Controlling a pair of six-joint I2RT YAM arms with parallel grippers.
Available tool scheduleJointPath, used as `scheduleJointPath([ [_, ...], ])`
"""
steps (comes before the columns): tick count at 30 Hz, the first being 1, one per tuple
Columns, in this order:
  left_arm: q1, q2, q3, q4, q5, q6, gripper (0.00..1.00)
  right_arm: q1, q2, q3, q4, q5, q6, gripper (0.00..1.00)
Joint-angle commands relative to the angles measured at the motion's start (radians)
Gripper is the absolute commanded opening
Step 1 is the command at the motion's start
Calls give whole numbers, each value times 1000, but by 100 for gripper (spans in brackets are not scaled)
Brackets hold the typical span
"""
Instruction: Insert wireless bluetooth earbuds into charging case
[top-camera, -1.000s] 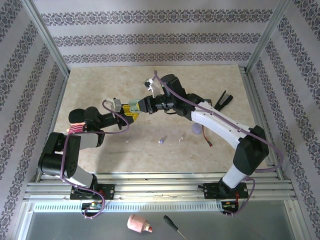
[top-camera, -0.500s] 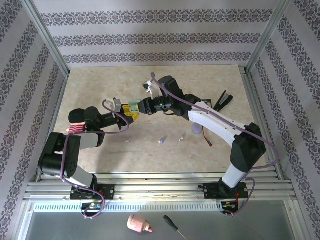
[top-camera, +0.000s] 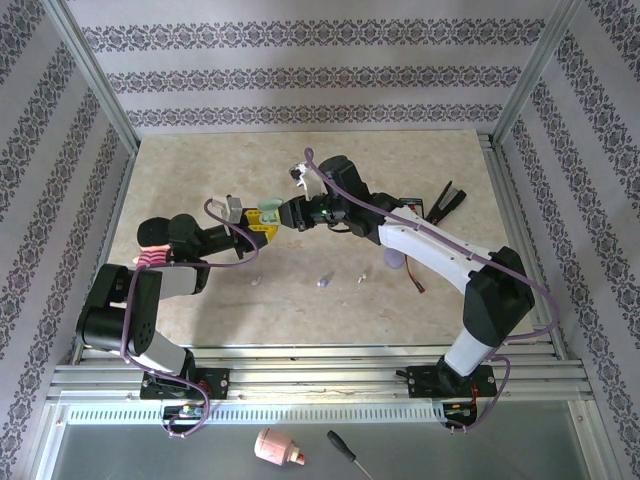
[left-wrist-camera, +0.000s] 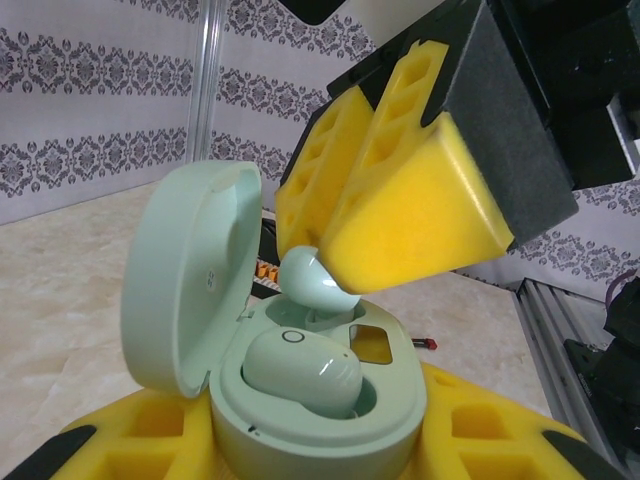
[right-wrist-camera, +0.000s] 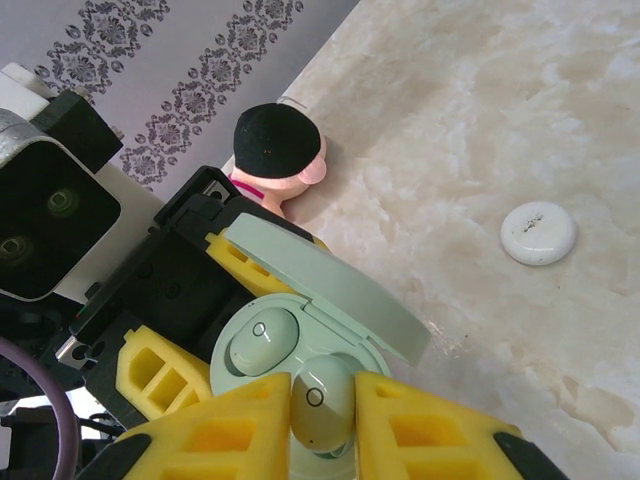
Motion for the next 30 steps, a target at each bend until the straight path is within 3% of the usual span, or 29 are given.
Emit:
scheduleJointPath([
  [1,-9,-7,17,102,18,-16,19,-9,-20,-21,-4,-16,13,24],
  [7,-10,-8,17,80,10,6,20,-10,-44,-23,0,-13,19,37],
  [15,-11,-12,9,61,-10,39,19,-18,-118,-76,56,25,42,63],
  [20,-15,-18,12,42,0,45,19,-48,-98,-34,25,59,139,79],
  [30,-22,-25,-7,30,-18,62,19,-75,70,168,-120,-27,200,79],
])
